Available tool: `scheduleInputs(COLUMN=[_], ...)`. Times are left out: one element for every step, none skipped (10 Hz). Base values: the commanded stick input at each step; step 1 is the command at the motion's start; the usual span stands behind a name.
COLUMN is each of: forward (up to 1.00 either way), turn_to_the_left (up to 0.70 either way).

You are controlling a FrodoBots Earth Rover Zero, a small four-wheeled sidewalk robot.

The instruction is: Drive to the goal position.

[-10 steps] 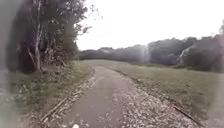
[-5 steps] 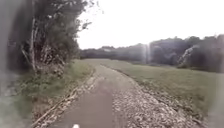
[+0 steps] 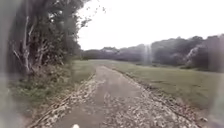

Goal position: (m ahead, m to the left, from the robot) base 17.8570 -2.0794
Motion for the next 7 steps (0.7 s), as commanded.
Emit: scheduleInputs(forward=[0.85, 0.85, 0.85, 0.85, 0.85, 0.85, 0.85], turn_to_the_left=[-0.28, -0.07, 0.00, 0.00, 0.00, 0.00, 0.00])
